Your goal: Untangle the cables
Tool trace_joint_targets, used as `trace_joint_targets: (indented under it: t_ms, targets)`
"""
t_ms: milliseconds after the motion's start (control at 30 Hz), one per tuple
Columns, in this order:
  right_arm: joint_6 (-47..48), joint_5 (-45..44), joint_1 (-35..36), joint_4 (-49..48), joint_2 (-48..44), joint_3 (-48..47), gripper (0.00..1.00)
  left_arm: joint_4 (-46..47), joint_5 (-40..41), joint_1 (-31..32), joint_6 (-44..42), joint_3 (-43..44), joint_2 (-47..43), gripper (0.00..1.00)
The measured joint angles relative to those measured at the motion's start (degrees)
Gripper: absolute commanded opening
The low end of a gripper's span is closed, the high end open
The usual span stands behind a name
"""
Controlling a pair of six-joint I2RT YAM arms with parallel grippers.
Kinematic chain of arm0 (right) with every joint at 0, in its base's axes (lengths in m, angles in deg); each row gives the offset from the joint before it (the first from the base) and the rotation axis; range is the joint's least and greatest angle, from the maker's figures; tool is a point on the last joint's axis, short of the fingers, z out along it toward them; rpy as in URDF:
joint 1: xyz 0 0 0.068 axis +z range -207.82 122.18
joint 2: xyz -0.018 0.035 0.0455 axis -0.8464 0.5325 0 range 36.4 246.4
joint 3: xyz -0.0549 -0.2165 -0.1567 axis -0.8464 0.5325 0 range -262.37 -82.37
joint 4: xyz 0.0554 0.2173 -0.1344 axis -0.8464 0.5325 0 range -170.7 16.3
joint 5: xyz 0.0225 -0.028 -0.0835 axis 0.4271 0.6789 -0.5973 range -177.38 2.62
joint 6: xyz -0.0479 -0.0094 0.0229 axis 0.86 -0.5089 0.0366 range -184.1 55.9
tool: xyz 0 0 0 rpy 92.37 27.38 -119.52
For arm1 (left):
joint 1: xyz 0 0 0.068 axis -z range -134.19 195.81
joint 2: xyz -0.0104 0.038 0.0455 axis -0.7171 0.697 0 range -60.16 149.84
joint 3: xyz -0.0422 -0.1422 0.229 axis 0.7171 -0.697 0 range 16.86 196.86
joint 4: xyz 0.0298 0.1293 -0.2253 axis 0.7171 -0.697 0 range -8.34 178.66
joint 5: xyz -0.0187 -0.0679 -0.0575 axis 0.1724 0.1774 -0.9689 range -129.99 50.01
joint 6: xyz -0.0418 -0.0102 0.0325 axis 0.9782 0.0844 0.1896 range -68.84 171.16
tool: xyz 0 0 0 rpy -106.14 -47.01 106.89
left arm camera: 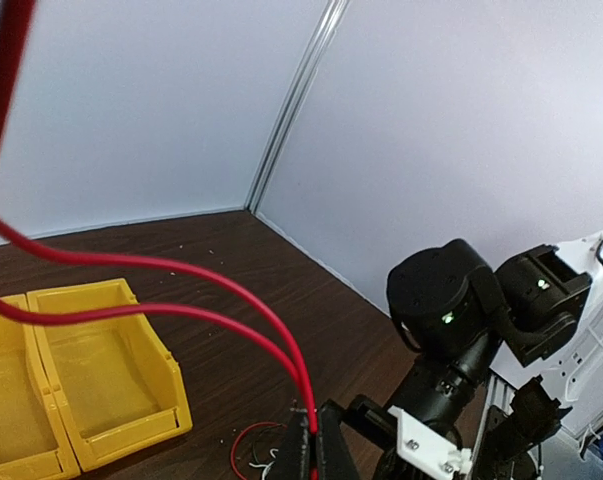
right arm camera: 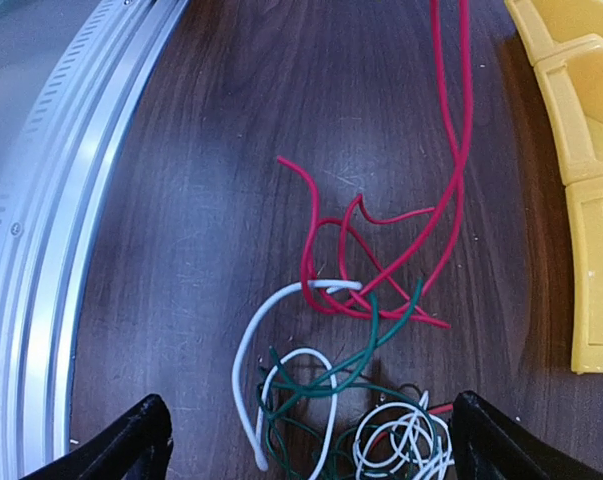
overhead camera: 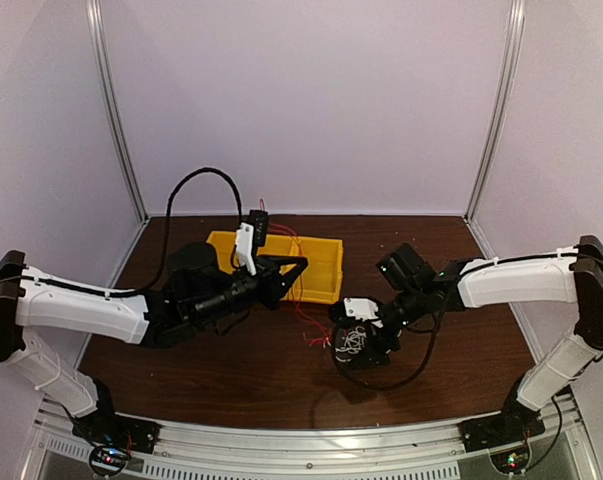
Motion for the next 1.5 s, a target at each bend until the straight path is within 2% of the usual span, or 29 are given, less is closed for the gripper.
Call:
trace_joint_targets:
  t_ms: [33, 67, 100, 133, 233, 367, 533, 633, 667, 700, 767, 833, 900, 1000, 1200, 1400, 1500]
  targets:
    - [-0.52, -0.33, 0.55, -0.96, 1.40, -0.22, 0.71, 0.39, 0.46, 0.00, 0.17, -0.26, -0.59, 0.00]
    - [-0.98, -0.76, 0.92, -1.60, 2.45, -0.44, 0.43, 0.66, 1.03, 0.00, 0.26, -0.50, -1.20, 0.00]
    - [-1.60, -1.31, 1.25, -2.25, 3.80, -0.83, 0.19, 0.61, 1.51, 0.00, 0.28, -0.63, -1.88, 0.00]
    - [-2.03, -1.62, 1.49, -2.78, 5.11, -1.25, 0.02, 0.61, 1.95, 0.00, 0.26, -0.66, -2.40, 0.00]
    - [-3.17, -2.82, 1.73, -3.80, 8.37, -2.01, 0.00, -0.57, 3.78, -0.04, -0.55, -0.63, -5.29, 0.00]
    - [-3.69, -3.91, 1.73, -4.11, 8.74, -1.31, 0.00, -8.44, 6.16, -1.51, -4.22, 2.29, -10.95, 0.00]
    - [-3.48, -5.86, 1.49, -4.17, 7.93, 0.87, 0.00, -22.27, 10.60, -7.04, -13.14, 16.15, -16.72, 0.00]
    - [-3.48, -6.56, 1.14, -3.93, 7.93, 1.86, 0.00, -26.53, 13.38, -10.27, -18.18, 25.40, -19.08, 0.00]
    - [-3.48, -6.71, 0.96, -3.74, 7.93, 1.92, 0.03, -27.23, 13.92, -11.10, -19.39, 27.23, -19.74, 0.00]
    - [-3.50, -6.95, 0.81, -3.67, 7.91, 1.92, 0.14, -28.00, 14.49, -12.00, -20.61, 29.05, -20.48, 0.00]
    - [-3.45, -7.26, 0.70, -3.26, 7.85, 1.79, 0.40, -29.68, 15.17, -13.40, -22.14, 31.04, -21.42, 0.00]
    - [-3.32, -7.91, 0.70, -1.53, 7.48, 1.03, 0.75, -31.63, 15.19, -14.45, -22.47, 31.78, -21.70, 0.00]
    - [-2.93, -8.83, 0.70, 1.20, 6.08, -0.83, 0.91, -34.69, 14.86, -15.34, -22.36, 31.98, -20.83, 0.00]
    - [-1.31, -10.69, 0.68, 4.79, 1.77, -3.85, 0.99, -40.24, 13.57, -16.37, -21.79, 32.06, -17.68, 0.00]
    - [0.24, -12.24, -1.20, 10.40, -9.20, -7.58, 1.00, -50.18, 9.94, -19.43, -19.87, 32.06, -11.21, 0.00]
    - [1.42, -13.20, -3.72, 14.86, -14.93, -7.72, 1.00, -51.89, 6.47, -24.33, -17.97, 31.58, -8.63, 0.00]
    - [1.03, -12.76, -7.56, 15.21, -17.44, -6.43, 1.00, -50.58, 3.67, -27.17, -16.87, 30.05, -6.99, 0.00]
